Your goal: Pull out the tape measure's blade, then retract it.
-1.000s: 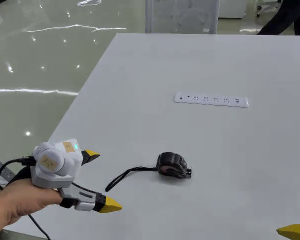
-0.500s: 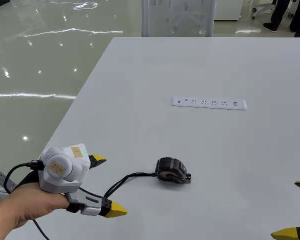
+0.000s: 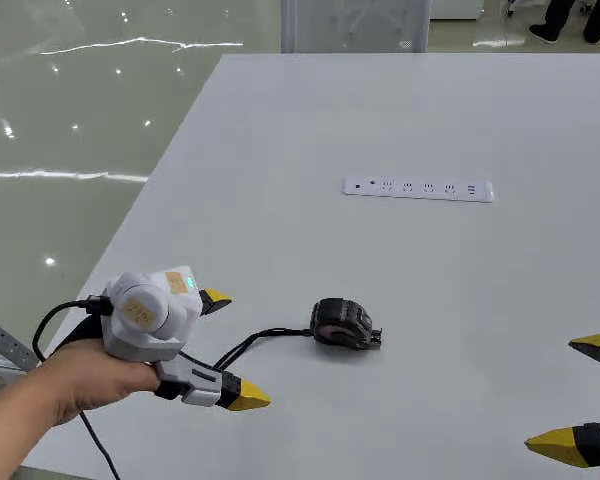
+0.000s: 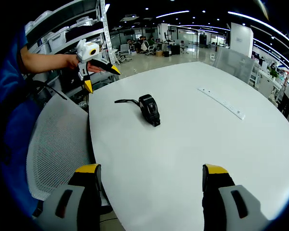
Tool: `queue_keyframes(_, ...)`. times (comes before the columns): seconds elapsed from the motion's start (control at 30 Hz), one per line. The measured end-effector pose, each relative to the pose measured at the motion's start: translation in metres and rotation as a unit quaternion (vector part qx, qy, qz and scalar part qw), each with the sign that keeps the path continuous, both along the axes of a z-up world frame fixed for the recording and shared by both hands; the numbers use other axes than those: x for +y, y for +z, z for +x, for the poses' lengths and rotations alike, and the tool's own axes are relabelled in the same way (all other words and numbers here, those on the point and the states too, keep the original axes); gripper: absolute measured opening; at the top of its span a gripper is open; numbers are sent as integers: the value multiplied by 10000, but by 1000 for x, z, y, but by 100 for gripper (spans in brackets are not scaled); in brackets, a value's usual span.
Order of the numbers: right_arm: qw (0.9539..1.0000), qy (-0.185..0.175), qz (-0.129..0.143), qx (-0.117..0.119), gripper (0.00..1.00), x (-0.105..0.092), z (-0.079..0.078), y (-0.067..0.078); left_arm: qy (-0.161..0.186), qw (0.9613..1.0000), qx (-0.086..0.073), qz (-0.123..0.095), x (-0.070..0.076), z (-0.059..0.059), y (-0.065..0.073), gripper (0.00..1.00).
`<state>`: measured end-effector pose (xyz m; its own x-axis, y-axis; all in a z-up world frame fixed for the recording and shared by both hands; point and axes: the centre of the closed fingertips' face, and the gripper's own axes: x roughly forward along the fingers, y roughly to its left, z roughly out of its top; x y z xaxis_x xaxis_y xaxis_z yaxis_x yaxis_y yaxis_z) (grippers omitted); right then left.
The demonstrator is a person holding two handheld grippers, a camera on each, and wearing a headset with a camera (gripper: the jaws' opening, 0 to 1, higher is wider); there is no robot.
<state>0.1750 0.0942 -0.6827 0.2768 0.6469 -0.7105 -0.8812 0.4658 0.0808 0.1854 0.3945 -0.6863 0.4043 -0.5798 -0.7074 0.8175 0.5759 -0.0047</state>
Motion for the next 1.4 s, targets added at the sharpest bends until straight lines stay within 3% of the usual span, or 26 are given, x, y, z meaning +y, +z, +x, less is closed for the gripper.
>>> queue_keyframes(0.77, 9993, 372, 3, 2, 79, 33, 10, -16, -469, 9989, -86, 30, -36, 24, -2, 82)
queue_keyframes(1.4, 9972, 744, -30, -92, 74, 57, 25, -27, -716, 9974, -67, 88, -57, 40, -15, 78)
